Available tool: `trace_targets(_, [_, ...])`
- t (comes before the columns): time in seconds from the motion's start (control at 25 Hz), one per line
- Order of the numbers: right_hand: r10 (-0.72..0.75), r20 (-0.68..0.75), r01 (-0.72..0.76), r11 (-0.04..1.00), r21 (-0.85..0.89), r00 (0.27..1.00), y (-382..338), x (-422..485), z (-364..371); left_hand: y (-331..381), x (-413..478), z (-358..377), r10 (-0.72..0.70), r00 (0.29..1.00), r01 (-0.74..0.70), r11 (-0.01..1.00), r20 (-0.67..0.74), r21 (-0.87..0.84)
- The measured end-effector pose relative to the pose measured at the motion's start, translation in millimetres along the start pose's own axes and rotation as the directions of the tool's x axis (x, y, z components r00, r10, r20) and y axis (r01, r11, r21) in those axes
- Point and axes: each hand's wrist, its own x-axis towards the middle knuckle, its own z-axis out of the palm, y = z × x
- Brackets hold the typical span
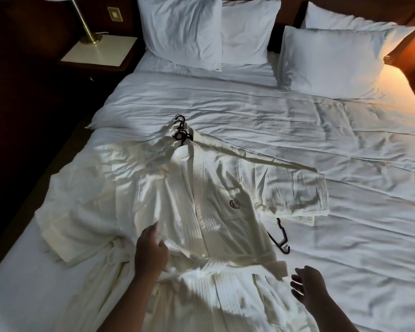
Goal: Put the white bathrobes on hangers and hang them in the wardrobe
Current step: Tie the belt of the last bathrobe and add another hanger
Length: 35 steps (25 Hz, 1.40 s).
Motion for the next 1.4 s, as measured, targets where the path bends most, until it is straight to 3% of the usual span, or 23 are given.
trace_targets(0.12, [-0.138, -0.029, 0.128, 0.966, -0.223, 0.99, -6, 15, -4, 27, -8, 33, 0.214, 0.934, -0.249, 0.964, 0.285, 0.092])
trace_targets(0.36, [-0.303, 0.024, 0.282, 0.849, -0.447, 0.953, -40, 88, 26, 53, 15, 107, 0.086, 0.874, -0.328, 0.832, 0.478, 0.449])
trace_targets(0.44, [-0.398, 0.117, 0.381, 0.692, -0.613, 0.91, -44, 125, 38, 38, 23, 130, 0.077, 0.866, -0.35, 0.799, 0.494, 0.489])
trace_targets(0.52, [-0.453, 0.26, 0.447, 0.376, -0.812, 0.853, -47, 153, 56, 24, 27, 147, 0.118, 0.881, -0.372, 0.771, 0.459, 0.517])
trace_targets(0.6, [-0.457, 0.337, 0.487, 0.262, -0.833, 0.823, -44, 172, 74, 13, 30, 161, 0.156, 0.877, -0.408, 0.743, 0.455, 0.531])
trace_targets(0.68, [-0.472, 0.286, 0.426, 0.222, -0.877, 0.834, -33, 180, 82, 5, 31, 169, 0.198, 0.878, -0.427, 0.735, 0.436, 0.526])
trace_targets(0.84, [-0.417, 0.19, 0.321, 0.271, -0.907, 0.889, -2, 168, 54, 2, 33, 173, 0.222, 0.88, -0.436, 0.729, 0.42, 0.528])
trace_targets(0.92, [-0.351, 0.109, 0.247, 0.376, -0.893, 0.93, 16, 157, 29, 3, 34, 171, 0.193, 0.884, -0.418, 0.735, 0.426, 0.534])
trace_targets(1.16, [-0.142, -0.271, -0.16, 0.526, -0.836, 0.952, 57, 105, -70, 3, 37, 172, 0.185, 0.89, -0.407, 0.734, 0.416, 0.544])
trace_targets(1.28, [-0.106, -0.322, -0.185, 0.636, -0.749, 0.941, 62, 105, -100, 5, 38, 173, 0.188, 0.882, -0.422, 0.722, 0.432, 0.548])
trace_targets(1.4, [-0.137, -0.268, -0.093, 0.712, -0.696, 0.954, 56, 124, -89, 7, 36, 173, 0.183, 0.87, -0.44, 0.705, 0.457, 0.555])
